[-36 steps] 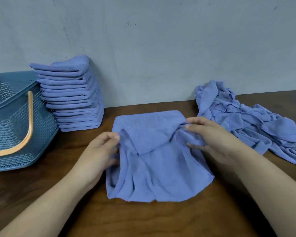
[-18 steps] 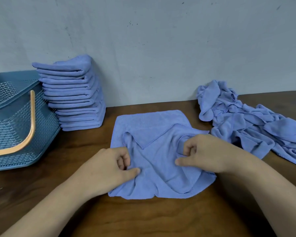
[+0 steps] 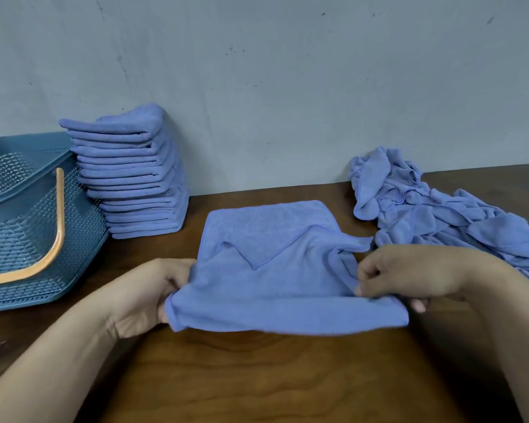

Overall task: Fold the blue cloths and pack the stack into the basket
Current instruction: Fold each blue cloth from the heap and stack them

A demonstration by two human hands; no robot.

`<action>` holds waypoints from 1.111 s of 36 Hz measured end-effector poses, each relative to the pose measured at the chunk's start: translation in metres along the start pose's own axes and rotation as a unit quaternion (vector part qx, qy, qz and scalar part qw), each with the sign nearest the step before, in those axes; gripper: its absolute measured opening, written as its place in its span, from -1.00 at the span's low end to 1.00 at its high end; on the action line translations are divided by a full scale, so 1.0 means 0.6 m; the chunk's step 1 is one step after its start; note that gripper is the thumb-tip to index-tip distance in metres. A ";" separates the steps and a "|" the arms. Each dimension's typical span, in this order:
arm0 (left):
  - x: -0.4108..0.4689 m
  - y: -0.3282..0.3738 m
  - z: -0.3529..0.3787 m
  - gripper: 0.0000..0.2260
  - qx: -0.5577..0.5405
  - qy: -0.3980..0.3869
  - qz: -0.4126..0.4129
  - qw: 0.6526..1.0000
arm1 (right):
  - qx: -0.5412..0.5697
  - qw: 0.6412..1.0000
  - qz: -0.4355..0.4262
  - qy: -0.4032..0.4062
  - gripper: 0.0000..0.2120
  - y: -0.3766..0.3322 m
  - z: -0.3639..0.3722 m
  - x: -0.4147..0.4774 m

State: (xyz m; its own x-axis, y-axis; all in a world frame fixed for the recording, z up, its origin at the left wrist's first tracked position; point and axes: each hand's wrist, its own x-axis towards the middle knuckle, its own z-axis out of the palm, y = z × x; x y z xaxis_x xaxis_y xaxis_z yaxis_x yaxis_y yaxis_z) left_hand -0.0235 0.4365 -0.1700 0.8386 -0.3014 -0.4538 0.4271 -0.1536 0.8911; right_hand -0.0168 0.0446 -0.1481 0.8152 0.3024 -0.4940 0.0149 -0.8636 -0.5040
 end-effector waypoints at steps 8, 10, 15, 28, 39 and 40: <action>-0.019 0.010 -0.004 -0.58 0.171 -0.024 -0.044 0.984 | -0.002 0.992 0.018 0.127 -0.57 -0.010 0.013 0.017; -0.030 0.014 -0.010 -0.50 0.247 -0.031 -0.037 0.968 | -0.039 0.971 -0.025 0.233 -0.66 -0.016 0.021 0.026; -0.061 0.025 -0.016 -0.41 0.424 -0.019 -0.065 0.903 | 0.001 0.940 -0.195 0.280 -0.89 -0.055 0.070 0.043; -0.063 0.022 -0.002 -0.78 0.439 -0.007 -0.081 0.895 | -0.029 0.954 -0.248 0.163 -0.87 -0.075 0.123 0.070; -0.035 0.012 -0.052 -0.76 0.072 -0.083 0.128 0.986 | 0.007 0.963 -0.239 0.128 -0.86 -0.058 0.108 0.073; -0.034 0.009 -0.057 -0.75 0.067 -0.099 0.119 0.986 | 0.006 0.963 -0.237 0.129 -0.85 -0.058 0.107 0.073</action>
State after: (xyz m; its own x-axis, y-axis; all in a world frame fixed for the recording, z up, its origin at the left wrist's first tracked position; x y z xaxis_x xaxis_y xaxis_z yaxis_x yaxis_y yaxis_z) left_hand -0.0267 0.4738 -0.1560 0.8218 -0.5188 -0.2356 0.1669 -0.1762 0.9701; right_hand -0.0192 0.1139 -0.1977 0.8352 0.5498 -0.0143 0.4154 -0.6476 -0.6387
